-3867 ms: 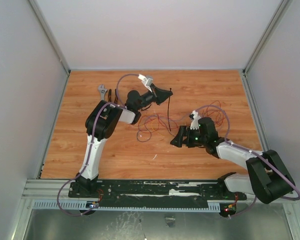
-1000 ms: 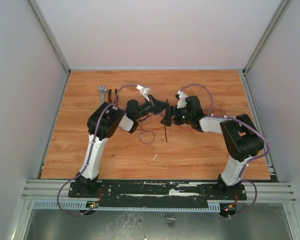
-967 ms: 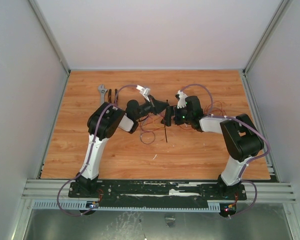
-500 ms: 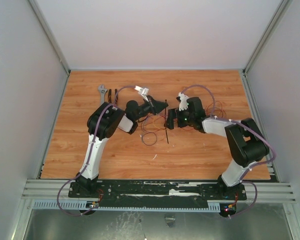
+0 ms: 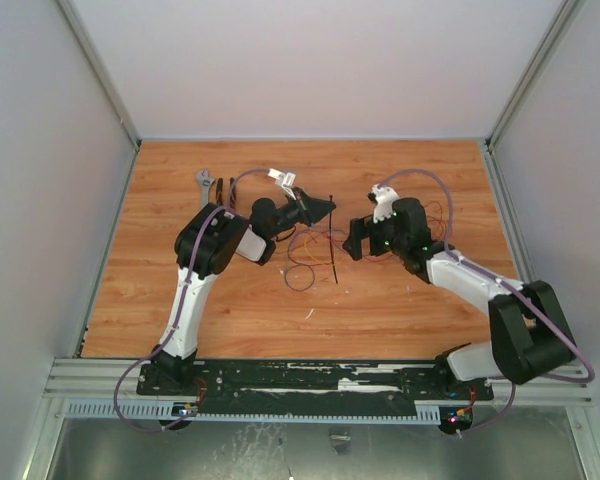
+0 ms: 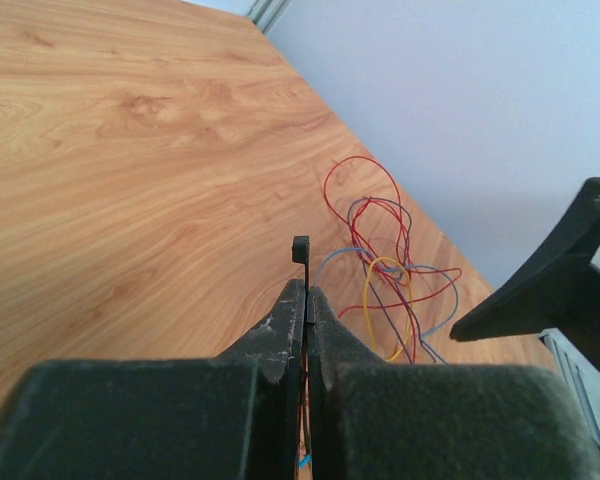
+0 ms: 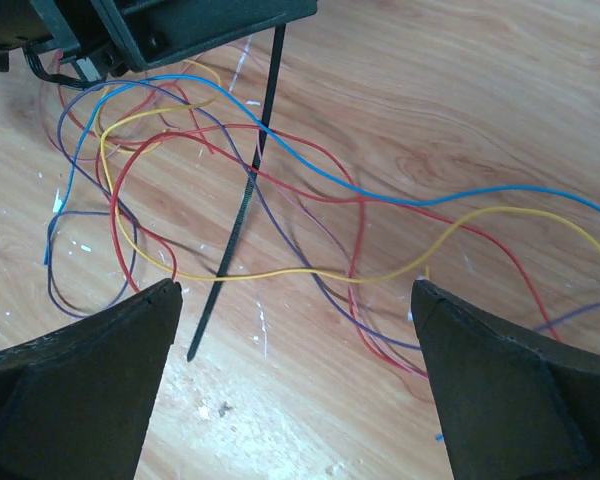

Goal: Zip-tie the wires
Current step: Tie the cable at the center of the board.

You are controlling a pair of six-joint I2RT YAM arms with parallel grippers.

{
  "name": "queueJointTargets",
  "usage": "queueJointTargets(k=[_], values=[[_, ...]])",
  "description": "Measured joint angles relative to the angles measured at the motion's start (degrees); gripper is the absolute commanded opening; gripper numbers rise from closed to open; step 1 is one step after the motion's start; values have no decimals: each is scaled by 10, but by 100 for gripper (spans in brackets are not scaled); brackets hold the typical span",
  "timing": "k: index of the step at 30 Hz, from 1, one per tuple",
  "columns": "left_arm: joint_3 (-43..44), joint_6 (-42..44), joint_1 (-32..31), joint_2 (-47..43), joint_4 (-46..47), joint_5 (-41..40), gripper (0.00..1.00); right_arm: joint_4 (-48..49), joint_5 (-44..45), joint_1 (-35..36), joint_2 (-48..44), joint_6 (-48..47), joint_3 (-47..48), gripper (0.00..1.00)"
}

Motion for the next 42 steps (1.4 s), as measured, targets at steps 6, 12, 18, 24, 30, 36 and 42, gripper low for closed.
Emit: queueJointTargets(k=[6,12,18,24,30,36,42], values=[[0,-6,0,3,0,2,0,78,13,-4,-75,-60,-87,99],[1,-9,0,3,0,7,0,181,-8,-4,-110,-177,-140,99],[2,-13,0,4,0,16,0,247,-30,6,-110,-334,-140,99],[12,-20,2,9,0,29,0,252,-33,54,-118,-464,-177,99],[20,-29,7,19,1,38,0,217,-19,95,-99,-537,-181,99],[25,-47,14,31,2,40,0,199,-12,128,-52,-560,-181,99],[25,-52,17,31,2,40,0,210,-8,143,-2,-561,-180,99]])
